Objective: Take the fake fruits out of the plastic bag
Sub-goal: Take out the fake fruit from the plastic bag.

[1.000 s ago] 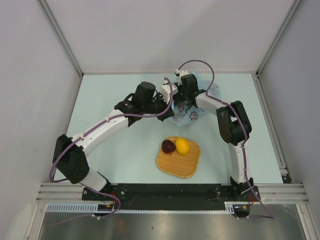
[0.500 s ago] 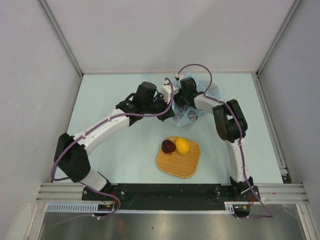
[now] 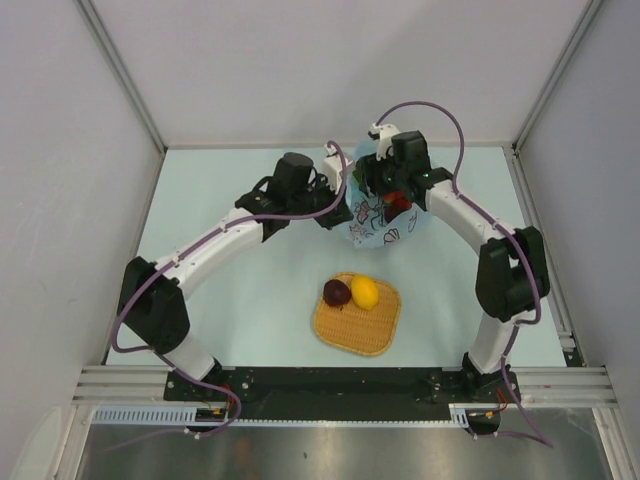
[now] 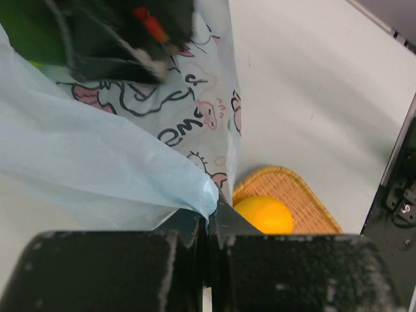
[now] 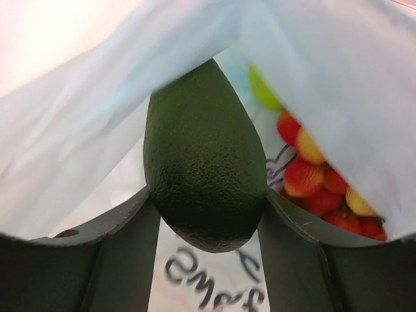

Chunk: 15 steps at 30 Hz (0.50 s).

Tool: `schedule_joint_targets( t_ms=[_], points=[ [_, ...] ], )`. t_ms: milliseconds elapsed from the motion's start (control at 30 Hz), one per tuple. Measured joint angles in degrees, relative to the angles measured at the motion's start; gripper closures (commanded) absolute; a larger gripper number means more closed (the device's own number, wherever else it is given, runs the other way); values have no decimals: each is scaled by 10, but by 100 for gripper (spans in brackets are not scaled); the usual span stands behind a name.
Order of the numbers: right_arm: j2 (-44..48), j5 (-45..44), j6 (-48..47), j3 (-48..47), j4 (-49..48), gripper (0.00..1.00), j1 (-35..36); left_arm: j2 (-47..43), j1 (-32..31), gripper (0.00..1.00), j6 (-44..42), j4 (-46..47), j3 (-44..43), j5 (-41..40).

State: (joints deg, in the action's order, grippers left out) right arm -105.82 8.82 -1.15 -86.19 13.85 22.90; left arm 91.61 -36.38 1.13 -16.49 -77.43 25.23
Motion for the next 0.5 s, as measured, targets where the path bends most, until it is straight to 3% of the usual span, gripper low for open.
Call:
schedule_joint_targets(
  t_ms=[233,300,500],
  points=[
    [90,79,-54,37,101,66,-6,3,5,100,10,20,-26,-8],
    [124,94,-79,68,132,71,-15,3,5,100,10,23,-26,-11],
    [259,118,-177,179,172,71,-37,3,5,100,11,23,-26,-10]
  ],
)
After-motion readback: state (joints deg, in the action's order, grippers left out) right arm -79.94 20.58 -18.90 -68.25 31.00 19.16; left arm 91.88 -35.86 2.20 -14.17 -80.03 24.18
